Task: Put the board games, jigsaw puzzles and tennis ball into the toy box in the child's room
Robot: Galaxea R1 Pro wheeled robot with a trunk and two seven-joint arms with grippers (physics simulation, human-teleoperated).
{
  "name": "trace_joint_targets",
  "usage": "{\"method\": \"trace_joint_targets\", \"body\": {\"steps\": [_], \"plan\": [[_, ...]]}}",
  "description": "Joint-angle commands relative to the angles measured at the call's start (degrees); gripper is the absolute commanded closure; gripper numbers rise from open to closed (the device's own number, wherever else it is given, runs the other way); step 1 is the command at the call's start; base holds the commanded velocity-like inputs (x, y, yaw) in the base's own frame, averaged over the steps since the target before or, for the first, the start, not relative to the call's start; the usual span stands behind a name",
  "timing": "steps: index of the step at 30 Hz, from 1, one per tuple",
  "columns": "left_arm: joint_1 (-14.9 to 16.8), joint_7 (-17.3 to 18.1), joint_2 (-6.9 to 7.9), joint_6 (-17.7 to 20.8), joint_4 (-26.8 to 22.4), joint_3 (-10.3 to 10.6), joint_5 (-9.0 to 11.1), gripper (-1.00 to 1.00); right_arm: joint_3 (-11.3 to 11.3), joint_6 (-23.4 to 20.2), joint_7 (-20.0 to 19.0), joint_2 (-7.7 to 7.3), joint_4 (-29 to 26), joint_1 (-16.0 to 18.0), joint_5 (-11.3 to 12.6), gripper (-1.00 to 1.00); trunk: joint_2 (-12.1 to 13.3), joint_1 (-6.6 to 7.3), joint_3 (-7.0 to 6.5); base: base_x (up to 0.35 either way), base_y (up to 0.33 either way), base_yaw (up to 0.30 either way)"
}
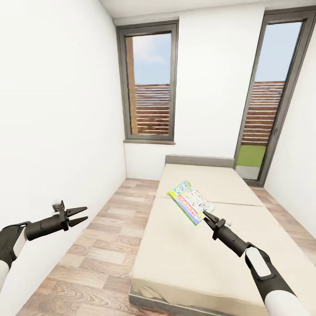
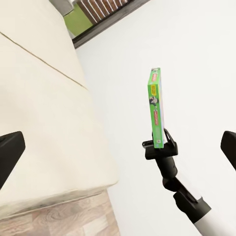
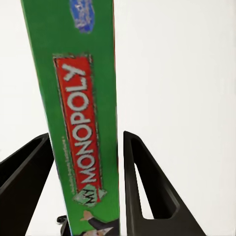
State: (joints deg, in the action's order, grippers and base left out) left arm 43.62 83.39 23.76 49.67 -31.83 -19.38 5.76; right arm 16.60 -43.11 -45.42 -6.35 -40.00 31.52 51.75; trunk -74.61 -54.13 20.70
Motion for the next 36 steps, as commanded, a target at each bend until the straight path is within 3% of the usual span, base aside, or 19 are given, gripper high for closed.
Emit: {"method": "trace_joint_targets", "body": {"steps": [1, 36], "plan": [[0.1, 0.2, -0.02, 0.6, 0.0, 0.0, 0.0, -1.0, 0.1, -0.3, -0.1, 0.0, 0.0, 0.0, 0.1, 1.0, 0.0, 0.01, 0.07, -0.131, -0.183, 0.28], [0.1, 0.1, -0.2, 0.3, 0.0, 0.0, -0.3, -1.0, 0.1, -0.3, 0.1, -0.03, 0.0, 0.0, 0.1, 1.0, 0.0, 0.01, 0.07, -0.133, -0.254, 0.284]]}}
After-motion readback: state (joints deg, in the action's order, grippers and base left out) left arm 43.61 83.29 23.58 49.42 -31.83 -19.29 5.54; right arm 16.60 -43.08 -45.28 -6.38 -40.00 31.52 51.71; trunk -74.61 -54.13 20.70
